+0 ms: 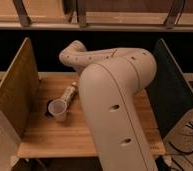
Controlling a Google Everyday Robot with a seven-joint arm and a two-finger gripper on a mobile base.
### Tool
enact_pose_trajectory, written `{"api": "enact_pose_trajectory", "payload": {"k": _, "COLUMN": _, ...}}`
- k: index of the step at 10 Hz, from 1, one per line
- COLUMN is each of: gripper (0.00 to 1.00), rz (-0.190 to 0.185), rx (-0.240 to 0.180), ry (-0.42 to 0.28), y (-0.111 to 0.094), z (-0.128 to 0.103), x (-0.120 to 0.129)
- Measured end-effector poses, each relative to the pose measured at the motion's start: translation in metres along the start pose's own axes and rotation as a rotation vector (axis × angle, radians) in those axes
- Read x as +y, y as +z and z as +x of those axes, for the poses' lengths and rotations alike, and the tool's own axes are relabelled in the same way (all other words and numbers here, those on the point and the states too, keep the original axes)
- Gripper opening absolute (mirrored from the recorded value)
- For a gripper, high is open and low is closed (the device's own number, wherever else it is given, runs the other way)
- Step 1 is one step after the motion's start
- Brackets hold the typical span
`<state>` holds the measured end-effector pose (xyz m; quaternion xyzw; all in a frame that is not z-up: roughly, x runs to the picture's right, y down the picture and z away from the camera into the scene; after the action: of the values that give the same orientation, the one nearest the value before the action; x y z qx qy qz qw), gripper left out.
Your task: Place the pepper in the ceramic bowl
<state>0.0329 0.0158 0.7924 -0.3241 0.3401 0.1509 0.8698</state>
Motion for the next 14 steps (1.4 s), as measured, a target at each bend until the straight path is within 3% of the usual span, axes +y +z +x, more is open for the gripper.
{"api": "enact_pose_trajectory", "payload": {"k": 4, "gripper": 0.00, "rz": -0.010, "rx": -0.024, "ry": -0.040, "y": 0.011, "z": -0.031, "x": 0.008}}
{"api": "enact_pose_trajectory", "payload": {"k": 8, "gripper": 0.00, "rz": 0.070, "rx": -0.103, "ry": -0.071, "y": 0.016, "z": -0.051, "x": -0.015}}
{"api": "enact_pose_trajectory", "payload": {"k": 10, "gripper": 0.02, "rz": 0.079, "rx": -0.109, "ry": -0.069, "y": 0.018, "z": -0.048, "x": -0.021}}
{"api": "enact_pose_trajectory", "payload": {"k": 14, "gripper": 0.39, "rz": 0.079, "rx": -0.110, "ry": -0.071, "y": 0.018, "z": -0.049, "x": -0.020}}
